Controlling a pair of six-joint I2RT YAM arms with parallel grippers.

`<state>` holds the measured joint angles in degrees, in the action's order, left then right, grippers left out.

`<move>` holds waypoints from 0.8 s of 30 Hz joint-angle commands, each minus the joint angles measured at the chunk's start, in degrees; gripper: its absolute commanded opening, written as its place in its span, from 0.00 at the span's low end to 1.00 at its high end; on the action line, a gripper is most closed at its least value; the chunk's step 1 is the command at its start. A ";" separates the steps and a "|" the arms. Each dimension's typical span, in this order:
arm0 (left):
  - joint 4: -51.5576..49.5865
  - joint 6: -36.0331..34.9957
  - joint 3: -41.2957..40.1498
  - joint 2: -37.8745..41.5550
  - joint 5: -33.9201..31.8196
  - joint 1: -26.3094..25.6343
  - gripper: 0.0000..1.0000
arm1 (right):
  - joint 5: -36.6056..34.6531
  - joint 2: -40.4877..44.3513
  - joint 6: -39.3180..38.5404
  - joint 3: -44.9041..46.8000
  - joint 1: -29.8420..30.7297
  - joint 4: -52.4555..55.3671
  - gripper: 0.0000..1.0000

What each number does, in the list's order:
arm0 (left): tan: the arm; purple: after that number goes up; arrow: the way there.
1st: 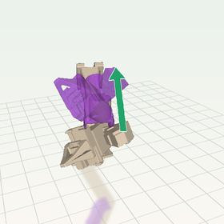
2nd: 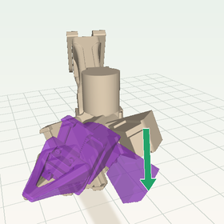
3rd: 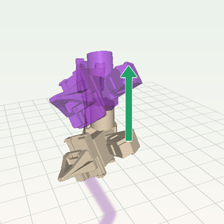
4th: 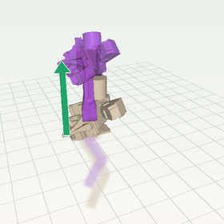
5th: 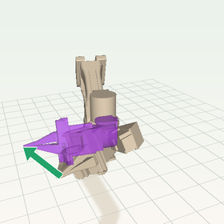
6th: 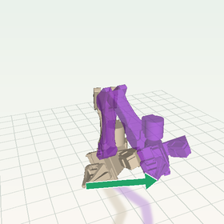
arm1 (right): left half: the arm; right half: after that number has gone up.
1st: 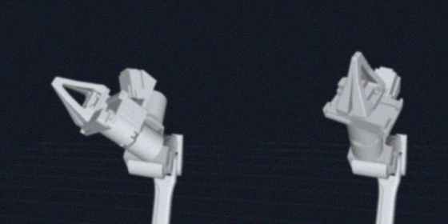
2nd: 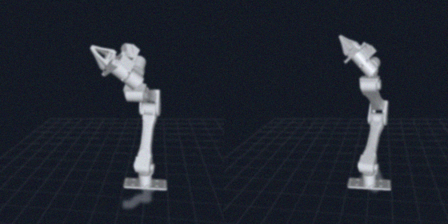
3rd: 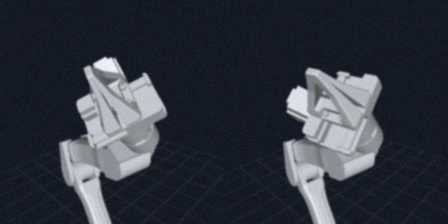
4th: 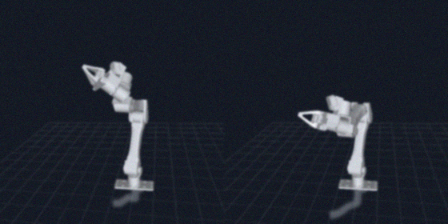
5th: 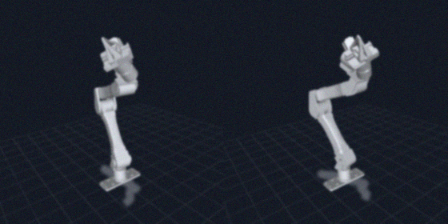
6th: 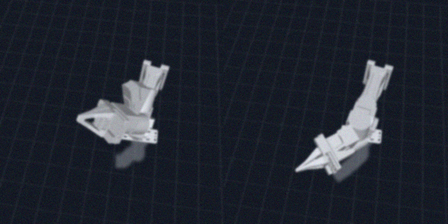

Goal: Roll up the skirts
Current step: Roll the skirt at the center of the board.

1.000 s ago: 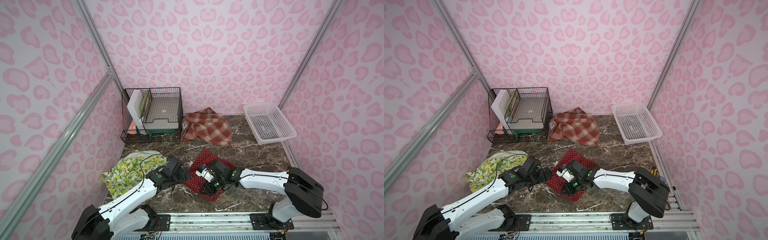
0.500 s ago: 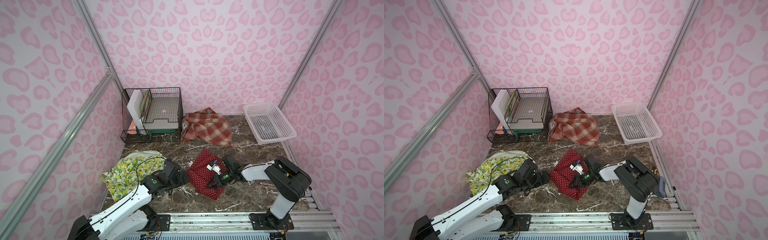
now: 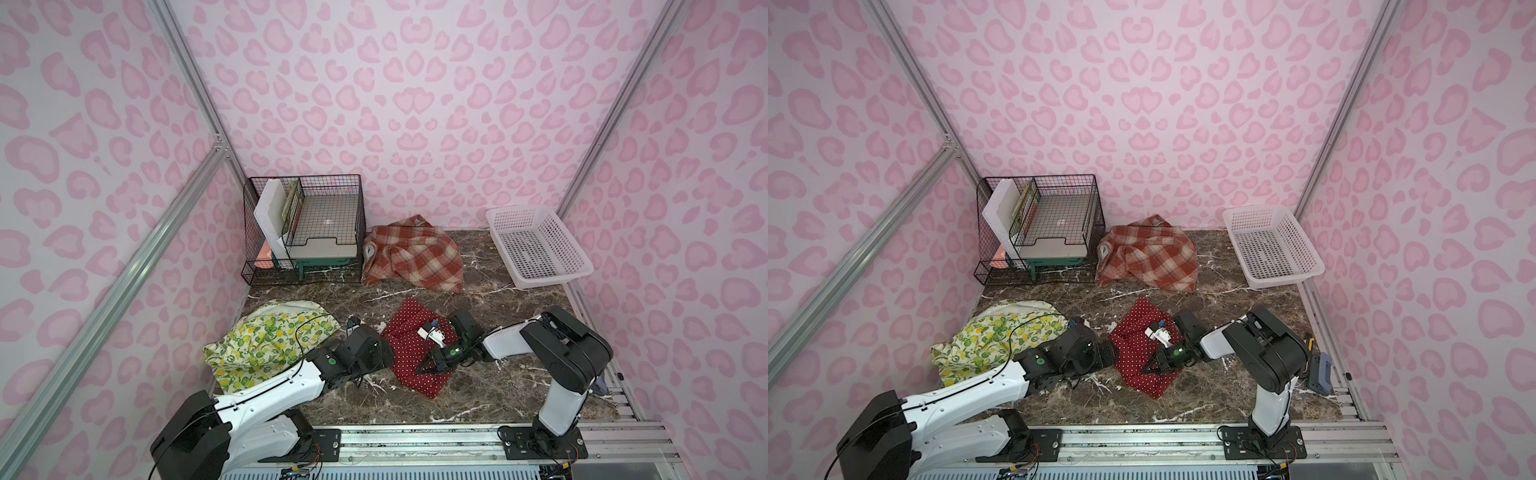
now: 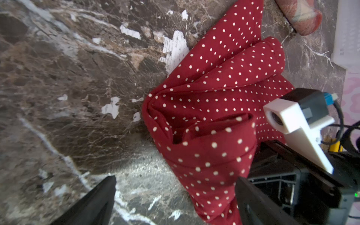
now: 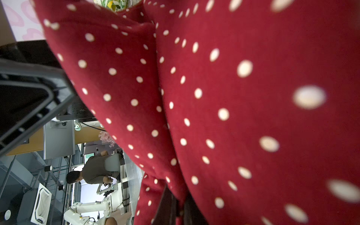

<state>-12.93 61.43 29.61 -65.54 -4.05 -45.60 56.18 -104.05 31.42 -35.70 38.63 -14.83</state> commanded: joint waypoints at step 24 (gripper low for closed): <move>0.72 -1.13 4.02 -16.52 -7.98 1.11 0.00 | -23.01 9.65 -5.59 -1.60 0.35 21.15 0.41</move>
<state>-5.48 61.54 33.67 -81.25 -7.77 -44.84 47.20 -96.95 28.23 -36.64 38.50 -5.89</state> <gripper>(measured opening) 0.109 0.389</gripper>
